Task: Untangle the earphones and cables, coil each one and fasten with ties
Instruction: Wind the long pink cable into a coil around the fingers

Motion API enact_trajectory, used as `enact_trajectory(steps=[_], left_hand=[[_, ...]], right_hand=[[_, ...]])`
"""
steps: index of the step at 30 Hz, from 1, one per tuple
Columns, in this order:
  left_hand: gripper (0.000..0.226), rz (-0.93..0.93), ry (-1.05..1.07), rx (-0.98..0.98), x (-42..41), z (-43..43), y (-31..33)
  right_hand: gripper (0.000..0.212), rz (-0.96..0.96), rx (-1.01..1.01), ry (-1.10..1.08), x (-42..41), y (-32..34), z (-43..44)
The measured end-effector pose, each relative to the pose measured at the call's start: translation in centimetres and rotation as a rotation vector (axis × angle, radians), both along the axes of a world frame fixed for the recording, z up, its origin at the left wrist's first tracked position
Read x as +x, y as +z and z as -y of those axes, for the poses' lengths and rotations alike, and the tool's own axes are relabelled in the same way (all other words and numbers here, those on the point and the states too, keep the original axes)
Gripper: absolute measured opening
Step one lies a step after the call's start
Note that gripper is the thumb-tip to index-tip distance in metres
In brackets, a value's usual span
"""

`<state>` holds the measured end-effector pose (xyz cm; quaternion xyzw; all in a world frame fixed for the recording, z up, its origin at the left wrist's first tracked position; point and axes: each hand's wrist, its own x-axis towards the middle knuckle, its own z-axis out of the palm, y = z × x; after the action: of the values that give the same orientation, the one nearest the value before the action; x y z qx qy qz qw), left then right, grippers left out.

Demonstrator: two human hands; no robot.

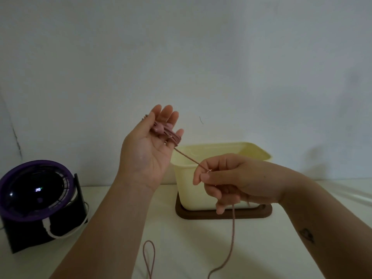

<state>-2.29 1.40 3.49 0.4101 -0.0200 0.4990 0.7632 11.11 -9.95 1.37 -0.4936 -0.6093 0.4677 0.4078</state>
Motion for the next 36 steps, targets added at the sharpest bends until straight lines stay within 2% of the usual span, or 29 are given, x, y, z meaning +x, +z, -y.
enact_trajectory(steps=[3, 9, 12, 14, 16, 18, 22, 26, 28, 32, 36], left_hand=[[0.026, -0.158, 0.133, 0.153, -0.3, -1.5, -0.5], [0.05, -0.623, 0.15, 0.484, -0.8, -2.6, -1.7], [0.053, -0.838, 0.078, 0.6, -0.7, -2.2, -2.0], [0.05, -0.974, 0.085, 0.675, -0.5, -1.7, -2.1], [0.048, -1.055, 0.059, 0.706, -0.3, -1.2, -2.2], [0.049, -1.091, 0.005, 0.724, -0.3, -0.8, -2.2], [0.048, -1.086, -0.101, 0.775, -0.5, 0.1, -2.1], [0.042, -0.999, -0.135, 0.729, -0.4, 0.6, -1.9], [0.038, -0.899, -0.148, 0.629, -0.2, 0.4, -1.9], [0.035, -0.604, -0.165, 0.301, -0.1, -0.8, -1.9], [0.035, -0.391, -0.186, 0.033, 0.2, -1.8, -1.8]], right_hand=[[0.011, 0.012, 0.032, 0.057, -0.1, 0.6, 0.6], [0.011, -0.031, 0.202, -0.012, 0.0, 1.9, 1.7], [0.011, 0.055, 0.3, -0.131, 0.0, 2.4, 2.1], [0.019, 0.188, 0.406, -0.267, -0.2, 2.8, 2.4], [0.024, 0.342, 0.53, -0.445, -0.5, 3.2, 2.7], [0.025, 0.385, 0.604, -0.574, -0.8, 3.5, 3.0], [0.019, 0.352, 0.693, -0.773, -0.9, 3.5, 2.9], [0.02, 0.268, 0.763, -0.831, -0.9, 3.5, 2.7], [0.02, 0.23, 0.794, -0.828, -0.7, 3.6, 2.8], [0.023, 0.143, 0.79, -0.798, -0.2, 3.6, 2.8], [0.029, 0.041, 0.754, -0.674, 0.2, 3.5, 2.4]])
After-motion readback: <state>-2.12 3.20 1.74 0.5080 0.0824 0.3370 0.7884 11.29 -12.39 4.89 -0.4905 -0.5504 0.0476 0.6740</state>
